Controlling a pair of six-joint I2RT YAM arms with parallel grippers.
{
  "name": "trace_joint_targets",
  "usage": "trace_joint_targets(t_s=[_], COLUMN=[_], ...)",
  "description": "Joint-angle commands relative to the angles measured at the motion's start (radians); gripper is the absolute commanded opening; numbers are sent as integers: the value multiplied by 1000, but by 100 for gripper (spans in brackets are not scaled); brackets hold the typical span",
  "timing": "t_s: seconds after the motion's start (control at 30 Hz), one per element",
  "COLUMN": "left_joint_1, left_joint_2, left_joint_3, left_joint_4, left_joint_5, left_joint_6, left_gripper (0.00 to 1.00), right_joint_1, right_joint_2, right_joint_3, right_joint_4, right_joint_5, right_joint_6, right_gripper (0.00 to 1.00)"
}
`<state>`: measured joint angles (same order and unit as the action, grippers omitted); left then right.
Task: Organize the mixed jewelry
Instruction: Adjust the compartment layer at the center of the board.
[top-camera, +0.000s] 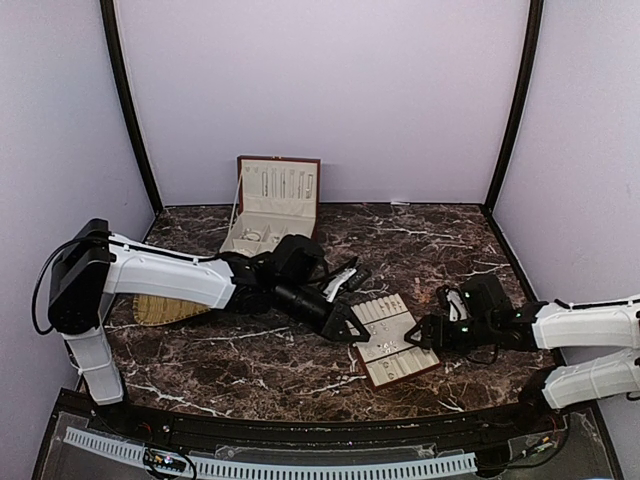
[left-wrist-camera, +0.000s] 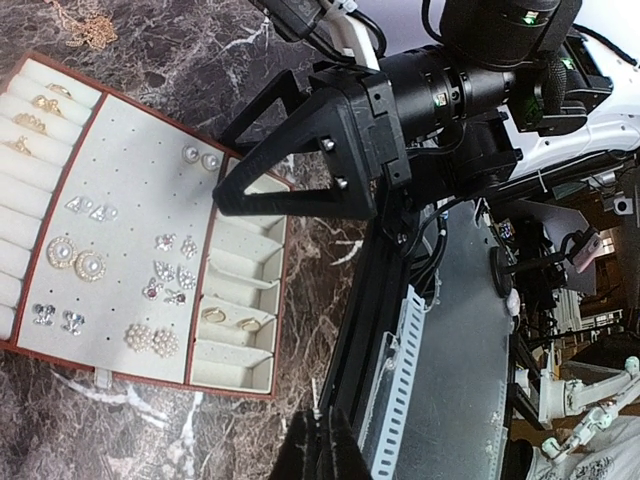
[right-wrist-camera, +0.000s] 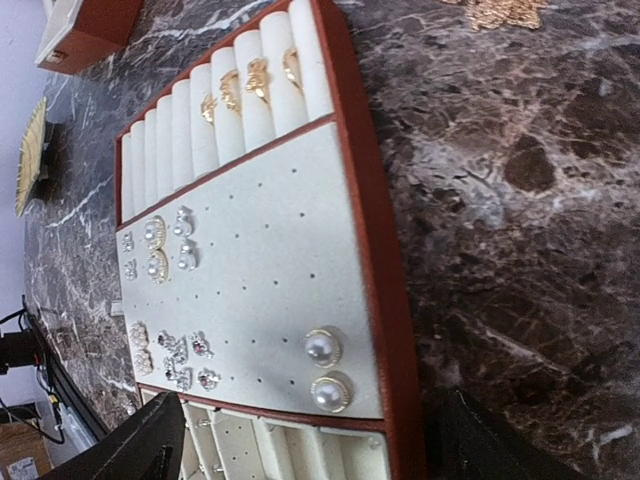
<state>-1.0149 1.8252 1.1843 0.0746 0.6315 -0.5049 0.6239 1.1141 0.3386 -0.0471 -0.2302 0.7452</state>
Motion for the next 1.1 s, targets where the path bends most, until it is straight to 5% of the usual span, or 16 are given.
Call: trace_joint_targets(t_s=[0.0,0.63,1.07], left_joint_1=[17,67,73], left_joint_2=[-8,-54,49], left_joint_3=[15,-45,107], left_joint_4=[-27,-92,-312], left_joint_5=[21,-16,42], left_joint_6=[-9,-45,-1], left_gripper=[0,0,0], right_joint_1=[23,225,125], right_joint_2=[29,242,47], right_joint_3=[-9,112,86], right_joint_4=[143,322,179], right_joint_5=[-76,-88,11], right_joint_6=[-46,-32,-53], right_gripper=[90,86,87])
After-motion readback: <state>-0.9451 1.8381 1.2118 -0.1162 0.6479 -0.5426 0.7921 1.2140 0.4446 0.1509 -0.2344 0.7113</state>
